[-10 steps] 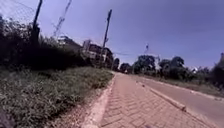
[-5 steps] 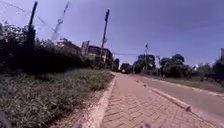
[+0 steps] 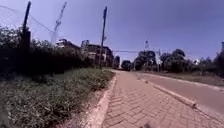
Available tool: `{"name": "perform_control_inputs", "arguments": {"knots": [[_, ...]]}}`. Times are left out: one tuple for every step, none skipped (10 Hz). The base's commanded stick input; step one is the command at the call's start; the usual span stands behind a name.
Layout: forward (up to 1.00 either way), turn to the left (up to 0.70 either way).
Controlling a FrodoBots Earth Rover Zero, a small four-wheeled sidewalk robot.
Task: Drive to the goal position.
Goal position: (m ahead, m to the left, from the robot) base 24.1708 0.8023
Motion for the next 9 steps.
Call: {"name": "perform_control_inputs", "arguments": {"knots": [[0.30, -0.75], [0.30, -0.75], [0.30, -0.75], [0.30, -0.75], [0.30, -0.75], [0.30, -0.75], [0.30, -0.75], [0.30, -0.75], [0.30, -0.75]]}}
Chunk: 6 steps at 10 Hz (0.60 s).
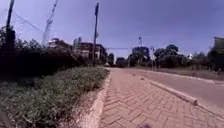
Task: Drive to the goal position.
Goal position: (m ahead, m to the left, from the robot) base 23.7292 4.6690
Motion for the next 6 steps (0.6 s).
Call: {"name": "perform_control_inputs", "arguments": {"knots": [[0.30, -0.75], [0.30, -0.75], [0.30, -0.75], [0.30, -0.53], [0.30, -0.19], [0.30, 0.00]]}}
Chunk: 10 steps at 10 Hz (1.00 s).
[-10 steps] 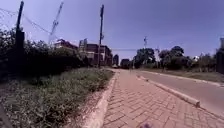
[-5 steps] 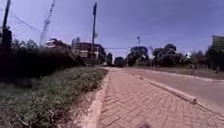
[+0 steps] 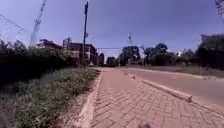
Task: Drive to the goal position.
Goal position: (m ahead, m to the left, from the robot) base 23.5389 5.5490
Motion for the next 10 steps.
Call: {"name": "perform_control_inputs", "arguments": {"knots": [[0.30, 0.00], [0.30, 0.00], [0.30, 0.00], [0.30, 0.00], [0.30, 0.00], [0.30, 0.00], [0.30, 0.00], [0.30, 0.00], [0.30, 0.00], [0.30, 0.00]]}}
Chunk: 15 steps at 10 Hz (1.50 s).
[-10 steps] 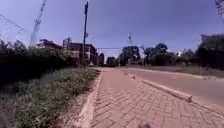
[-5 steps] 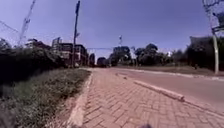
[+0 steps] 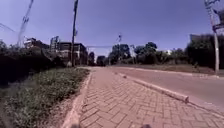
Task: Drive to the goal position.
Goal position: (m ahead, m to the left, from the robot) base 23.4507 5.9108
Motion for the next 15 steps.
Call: {"name": "perform_control_inputs", "arguments": {"knots": [[0.30, 0.00], [0.30, 0.00], [0.30, 0.00], [0.30, 0.00], [0.30, 0.00], [0.30, 0.00], [0.30, 0.00], [0.30, 0.00], [0.30, 0.00], [0.30, 0.00], [0.30, 0.00], [0.30, 0.00], [0.30, 0.00], [0.30, 0.00], [0.30, 0.00]]}}
